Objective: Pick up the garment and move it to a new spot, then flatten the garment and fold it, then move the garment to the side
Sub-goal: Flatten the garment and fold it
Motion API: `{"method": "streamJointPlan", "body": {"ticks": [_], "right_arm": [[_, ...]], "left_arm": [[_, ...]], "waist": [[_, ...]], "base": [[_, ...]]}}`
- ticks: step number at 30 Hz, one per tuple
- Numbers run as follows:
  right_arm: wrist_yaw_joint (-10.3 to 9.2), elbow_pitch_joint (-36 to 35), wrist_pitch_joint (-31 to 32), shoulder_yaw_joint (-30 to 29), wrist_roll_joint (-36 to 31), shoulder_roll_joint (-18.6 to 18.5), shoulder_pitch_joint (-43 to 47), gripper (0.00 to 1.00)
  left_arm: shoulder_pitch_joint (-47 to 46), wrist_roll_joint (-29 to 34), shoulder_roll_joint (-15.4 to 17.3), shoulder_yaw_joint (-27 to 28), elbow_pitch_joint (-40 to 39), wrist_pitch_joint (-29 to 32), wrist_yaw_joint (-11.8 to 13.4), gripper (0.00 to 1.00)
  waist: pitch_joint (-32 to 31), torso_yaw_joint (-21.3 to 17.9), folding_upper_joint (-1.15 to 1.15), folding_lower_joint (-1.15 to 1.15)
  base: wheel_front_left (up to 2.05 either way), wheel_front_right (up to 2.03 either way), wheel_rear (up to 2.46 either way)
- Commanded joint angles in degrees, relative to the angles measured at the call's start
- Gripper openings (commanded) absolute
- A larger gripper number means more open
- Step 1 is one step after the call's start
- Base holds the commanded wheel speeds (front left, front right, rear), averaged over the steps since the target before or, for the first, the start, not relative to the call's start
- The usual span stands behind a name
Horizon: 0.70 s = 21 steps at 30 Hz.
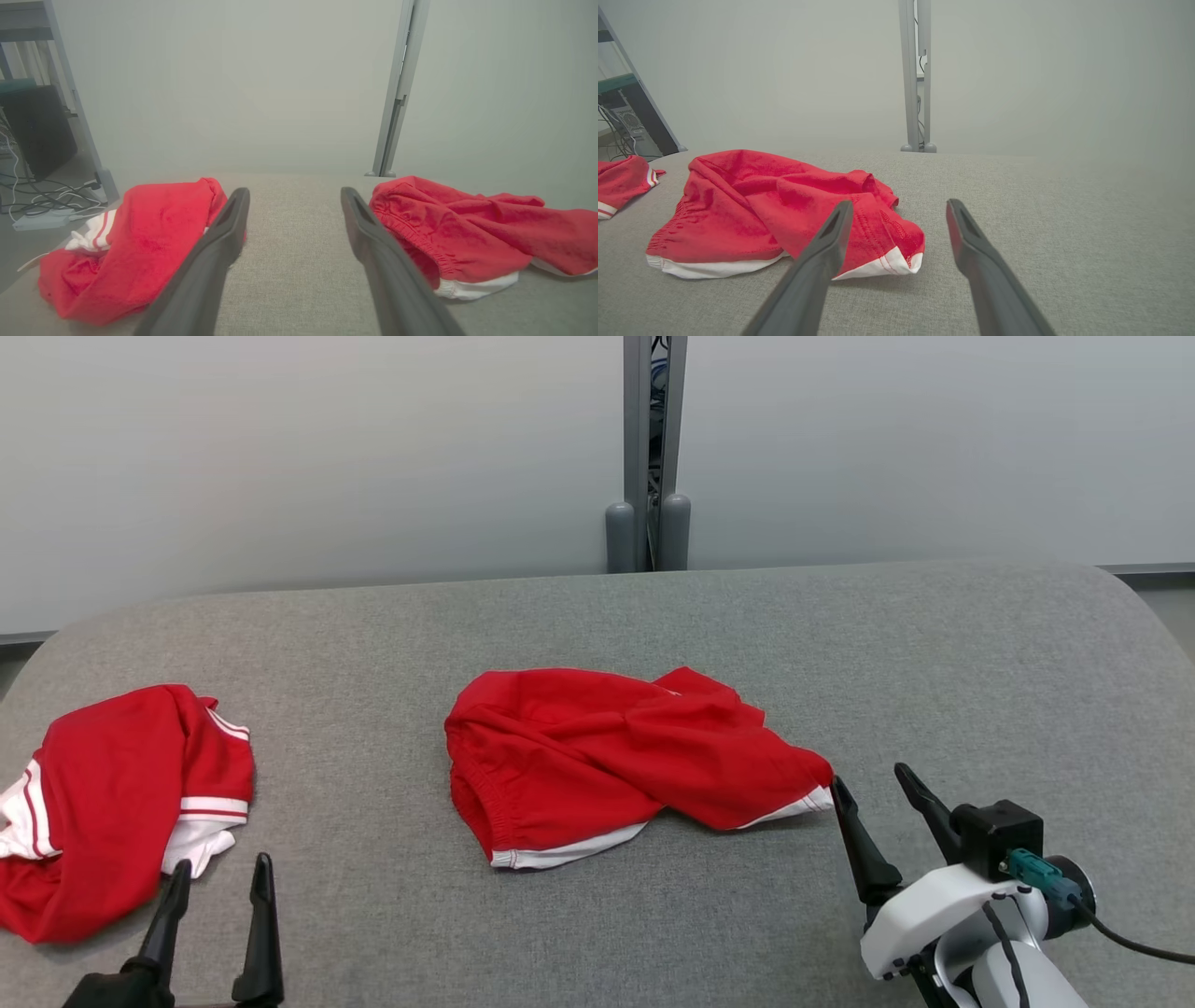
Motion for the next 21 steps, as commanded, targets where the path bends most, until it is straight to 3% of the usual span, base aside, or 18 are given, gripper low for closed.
{"method": "streamJointPlan", "body": {"ticks": [1,21], "right_arm": [[0.01,-0.4,0.2,-0.3,-0.3,-0.3,0.8,1.0],[0.01,-2.9,1.8,-1.7,-0.1,-0.3,3.4,1.0]], "left_arm": [[0.5,0.5,0.4,-0.1,0.4,-0.2,-0.4,1.0],[-0.2,1.8,0.9,-0.7,2.5,-0.2,-1.5,1.0]], "waist": [[-0.1,0.2,0.0,0.0],[-0.2,1.0,0.0,0.0]], "base": [[0.0,0.0,0.0],[0.0,0.0,0.0]]}}
